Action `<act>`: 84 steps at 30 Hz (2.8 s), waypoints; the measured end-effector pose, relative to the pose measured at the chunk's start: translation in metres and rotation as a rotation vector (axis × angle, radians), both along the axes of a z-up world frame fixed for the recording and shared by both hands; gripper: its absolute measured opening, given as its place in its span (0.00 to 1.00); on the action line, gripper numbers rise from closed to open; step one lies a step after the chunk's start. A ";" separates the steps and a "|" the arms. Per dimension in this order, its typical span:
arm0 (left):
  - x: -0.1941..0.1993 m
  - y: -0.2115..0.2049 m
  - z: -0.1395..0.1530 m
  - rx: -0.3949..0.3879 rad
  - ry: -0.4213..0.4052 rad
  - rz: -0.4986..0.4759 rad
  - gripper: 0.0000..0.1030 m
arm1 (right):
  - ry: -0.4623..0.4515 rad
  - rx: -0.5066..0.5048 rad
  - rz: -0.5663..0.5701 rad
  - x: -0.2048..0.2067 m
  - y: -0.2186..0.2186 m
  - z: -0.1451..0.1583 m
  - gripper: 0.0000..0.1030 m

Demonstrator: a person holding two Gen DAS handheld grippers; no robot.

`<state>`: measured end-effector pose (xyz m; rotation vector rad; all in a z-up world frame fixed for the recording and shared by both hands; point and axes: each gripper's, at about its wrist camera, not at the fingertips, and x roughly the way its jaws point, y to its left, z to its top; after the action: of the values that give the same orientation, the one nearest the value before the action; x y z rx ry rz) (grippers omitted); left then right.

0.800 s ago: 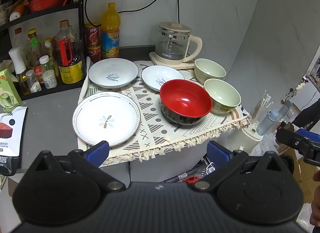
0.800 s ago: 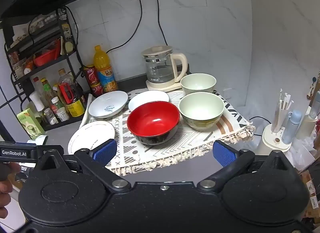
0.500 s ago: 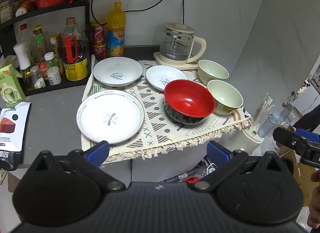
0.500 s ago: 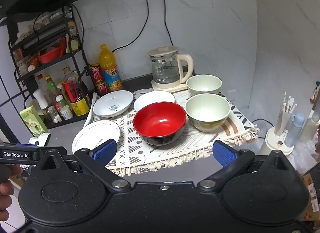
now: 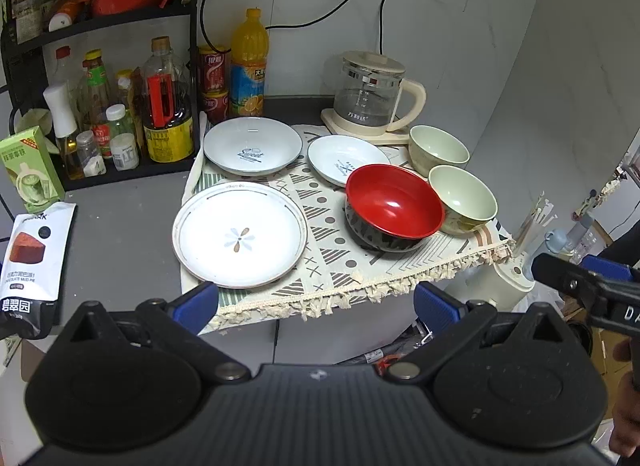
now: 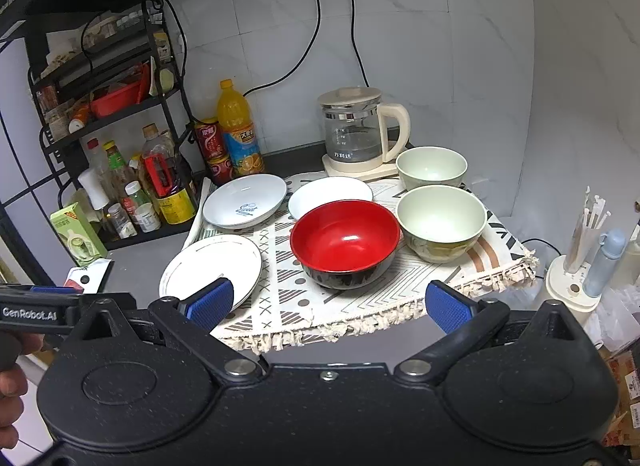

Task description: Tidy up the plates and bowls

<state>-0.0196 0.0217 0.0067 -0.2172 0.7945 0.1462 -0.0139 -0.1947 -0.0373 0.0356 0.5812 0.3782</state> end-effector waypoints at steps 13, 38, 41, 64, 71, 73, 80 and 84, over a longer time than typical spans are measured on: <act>0.003 0.001 0.001 -0.014 0.007 -0.001 1.00 | 0.011 -0.007 -0.004 0.002 -0.002 0.000 1.00; 0.021 -0.011 -0.010 -0.037 0.008 -0.048 1.00 | 0.040 -0.036 -0.056 0.004 -0.019 -0.007 1.00; 0.023 -0.008 -0.010 -0.043 0.010 -0.044 1.00 | 0.041 -0.038 -0.059 0.006 -0.020 -0.009 1.00; 0.114 -0.001 -0.038 -0.114 0.058 -0.084 0.99 | 0.062 -0.046 -0.061 0.078 -0.019 -0.023 1.00; 0.169 0.000 -0.047 -0.139 0.084 -0.130 0.97 | 0.080 -0.038 -0.066 0.121 -0.019 -0.025 1.00; 0.185 -0.002 -0.048 -0.144 0.085 -0.145 0.97 | 0.090 -0.028 -0.072 0.132 -0.021 -0.026 1.00; 0.241 -0.008 -0.055 -0.187 0.063 -0.185 0.96 | 0.122 -0.001 -0.121 0.166 -0.035 -0.034 0.92; 0.273 -0.016 -0.059 -0.198 0.067 -0.234 0.93 | 0.144 0.021 -0.160 0.182 -0.045 -0.039 0.83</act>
<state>0.2536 0.0057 -0.0523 -0.3049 0.8953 -0.1473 0.1679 -0.2396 -0.0758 0.1293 0.7114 0.2269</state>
